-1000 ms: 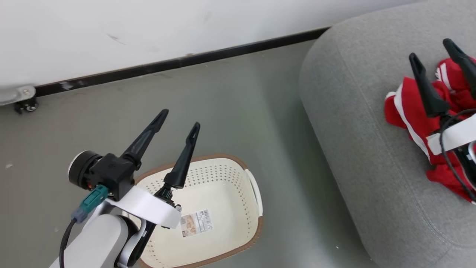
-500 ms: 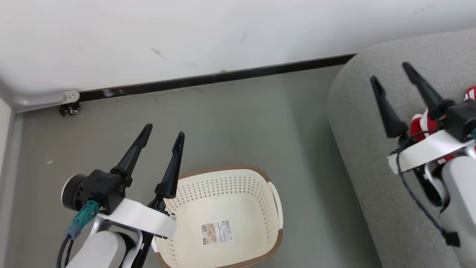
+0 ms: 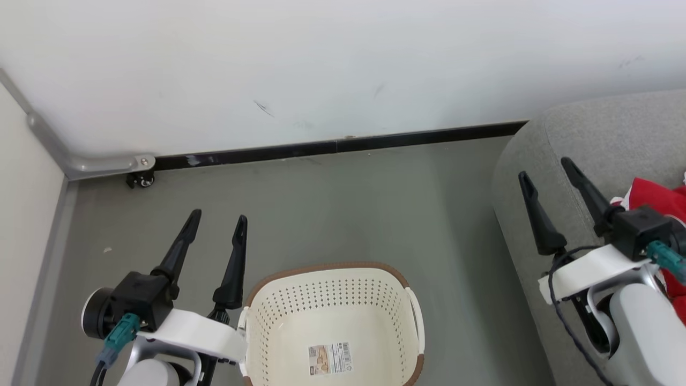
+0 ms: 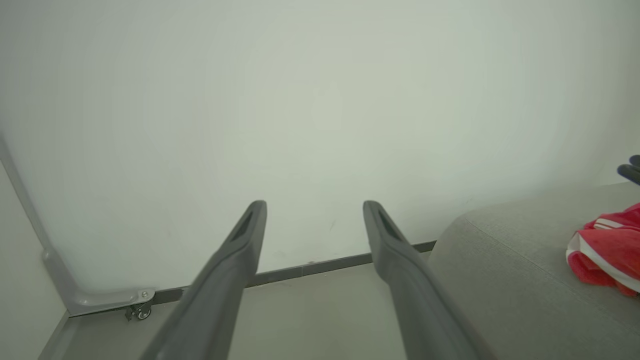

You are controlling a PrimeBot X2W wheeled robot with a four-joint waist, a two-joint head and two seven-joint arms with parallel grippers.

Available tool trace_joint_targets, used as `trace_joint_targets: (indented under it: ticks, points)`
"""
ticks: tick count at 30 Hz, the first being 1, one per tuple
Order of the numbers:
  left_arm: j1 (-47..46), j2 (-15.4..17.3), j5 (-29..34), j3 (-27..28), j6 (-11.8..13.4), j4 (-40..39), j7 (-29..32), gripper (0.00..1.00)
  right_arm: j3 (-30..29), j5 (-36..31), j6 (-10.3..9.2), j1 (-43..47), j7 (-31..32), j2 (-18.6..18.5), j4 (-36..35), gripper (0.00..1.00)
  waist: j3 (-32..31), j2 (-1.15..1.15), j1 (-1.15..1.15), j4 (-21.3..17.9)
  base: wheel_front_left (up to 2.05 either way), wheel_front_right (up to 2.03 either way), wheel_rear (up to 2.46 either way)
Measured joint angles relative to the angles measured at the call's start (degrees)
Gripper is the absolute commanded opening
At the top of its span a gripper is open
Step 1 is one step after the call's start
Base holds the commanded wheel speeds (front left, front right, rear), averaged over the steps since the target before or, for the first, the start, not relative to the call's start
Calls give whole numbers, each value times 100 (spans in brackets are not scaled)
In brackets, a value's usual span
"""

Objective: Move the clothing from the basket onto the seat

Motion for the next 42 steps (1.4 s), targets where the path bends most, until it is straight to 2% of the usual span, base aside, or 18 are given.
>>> trace_joint_targets:
  ticks: [23,42]
  points:
    - [805,-113,405,181,253,210,0,100,-622,-532,0,1351,-49,959,-394,100,-645,0,0,199,0,0,0]
    - [1181,-138,675,344,449,374,0,100,-846,-804,0,2009,-36,1149,-765,100,-894,0,0,200,0,0,0]
